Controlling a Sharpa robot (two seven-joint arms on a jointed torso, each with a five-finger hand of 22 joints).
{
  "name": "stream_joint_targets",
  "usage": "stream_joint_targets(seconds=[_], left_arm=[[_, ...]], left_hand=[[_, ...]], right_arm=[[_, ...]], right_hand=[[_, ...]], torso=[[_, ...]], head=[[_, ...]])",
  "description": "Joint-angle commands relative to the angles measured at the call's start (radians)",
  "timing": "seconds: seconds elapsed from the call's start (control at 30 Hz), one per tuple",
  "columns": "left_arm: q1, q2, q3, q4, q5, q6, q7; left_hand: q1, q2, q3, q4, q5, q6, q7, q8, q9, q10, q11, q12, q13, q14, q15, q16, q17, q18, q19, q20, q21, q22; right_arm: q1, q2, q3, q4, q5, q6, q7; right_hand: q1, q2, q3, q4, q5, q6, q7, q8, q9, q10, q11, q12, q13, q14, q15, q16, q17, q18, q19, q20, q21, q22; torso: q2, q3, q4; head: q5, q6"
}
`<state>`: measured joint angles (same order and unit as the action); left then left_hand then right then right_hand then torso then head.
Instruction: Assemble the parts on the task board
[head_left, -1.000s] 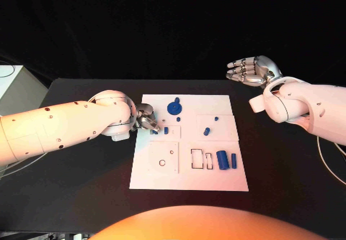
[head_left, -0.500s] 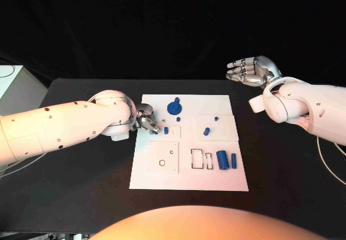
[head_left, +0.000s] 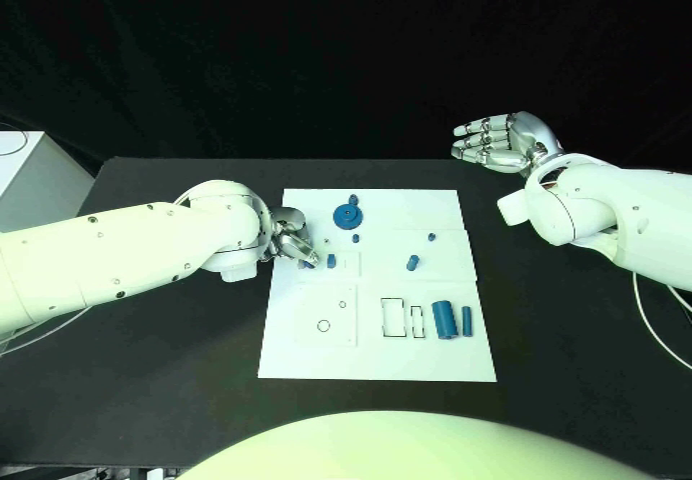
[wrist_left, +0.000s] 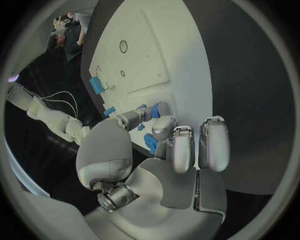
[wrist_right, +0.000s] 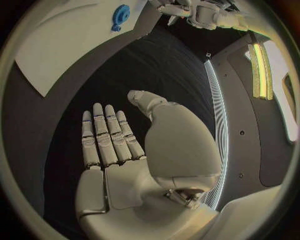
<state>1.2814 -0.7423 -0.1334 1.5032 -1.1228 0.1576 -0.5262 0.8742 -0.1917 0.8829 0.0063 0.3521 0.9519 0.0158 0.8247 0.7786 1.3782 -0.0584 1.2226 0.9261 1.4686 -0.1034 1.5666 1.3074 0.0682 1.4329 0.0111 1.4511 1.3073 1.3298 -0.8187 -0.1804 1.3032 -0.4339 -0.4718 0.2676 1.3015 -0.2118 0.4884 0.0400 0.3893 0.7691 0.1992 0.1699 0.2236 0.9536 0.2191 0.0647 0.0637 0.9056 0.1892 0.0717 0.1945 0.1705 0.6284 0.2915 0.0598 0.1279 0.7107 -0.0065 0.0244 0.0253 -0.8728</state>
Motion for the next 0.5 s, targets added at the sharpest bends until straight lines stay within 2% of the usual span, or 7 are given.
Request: stream_joint_targets(seconds=[0.03,0.37,0.5], left_arm=[[-0.003,0.001,-0.004,-0.006,0.008,0.016,-0.006],[-0.003,0.004,-0.004,-0.011,0.022,0.007,-0.006],[-0.003,0.005,-0.004,-0.013,0.024,0.005,-0.006]], left_hand=[[0.028,0.024,0.057,-0.068,-0.001,0.001,-0.009,-0.008,-0.002,0.002,-0.002,-0.002,0.0,0.102,-0.002,0.004,0.263,-0.015,0.0,0.003,-0.003,0.062],[-0.01,0.0,0.008,-0.029,-0.002,0.004,-0.015,-0.011,-0.006,0.0,-0.006,-0.004,-0.003,0.102,-0.006,0.004,0.263,-0.015,-0.001,0.004,-0.006,0.06],[-0.029,-0.006,-0.04,0.001,-0.005,0.009,-0.017,-0.012,-0.009,-0.002,-0.007,-0.005,-0.007,0.102,-0.007,0.003,0.261,-0.014,-0.002,0.004,-0.007,0.059]], right_arm=[[0.0,-0.001,0.0,0.002,-0.003,0.013,0.008],[0.0,-0.003,0.0,0.004,-0.003,0.012,0.008],[0.0,-0.004,0.0,0.005,-0.003,0.011,0.008]], right_hand=[[-0.004,0.007,-0.005,0.001,0.005,0.008,0.078,-0.004,-0.001,-0.002,0.003,-0.002,0.0,-0.003,0.004,-0.006,-0.001,-0.007,-0.007,-0.001,-0.004,-0.001],[-0.005,0.009,-0.009,0.0,0.007,0.012,0.078,-0.007,-0.003,0.0,0.004,-0.002,-0.001,-0.003,0.005,-0.006,-0.007,-0.007,-0.009,-0.001,-0.004,-0.009],[-0.005,0.009,-0.01,0.0,0.007,0.013,0.079,-0.008,-0.004,0.0,0.004,-0.002,-0.001,-0.003,0.005,-0.006,-0.008,-0.007,-0.011,-0.001,-0.004,-0.01]], torso=[[0.0,-0.0004,-0.0005],[-0.001,0.0004,0.0006],[-0.001,0.0003,0.0007]], head=[[-0.001,0.0],[-0.004,0.0],[-0.003,0.0]])
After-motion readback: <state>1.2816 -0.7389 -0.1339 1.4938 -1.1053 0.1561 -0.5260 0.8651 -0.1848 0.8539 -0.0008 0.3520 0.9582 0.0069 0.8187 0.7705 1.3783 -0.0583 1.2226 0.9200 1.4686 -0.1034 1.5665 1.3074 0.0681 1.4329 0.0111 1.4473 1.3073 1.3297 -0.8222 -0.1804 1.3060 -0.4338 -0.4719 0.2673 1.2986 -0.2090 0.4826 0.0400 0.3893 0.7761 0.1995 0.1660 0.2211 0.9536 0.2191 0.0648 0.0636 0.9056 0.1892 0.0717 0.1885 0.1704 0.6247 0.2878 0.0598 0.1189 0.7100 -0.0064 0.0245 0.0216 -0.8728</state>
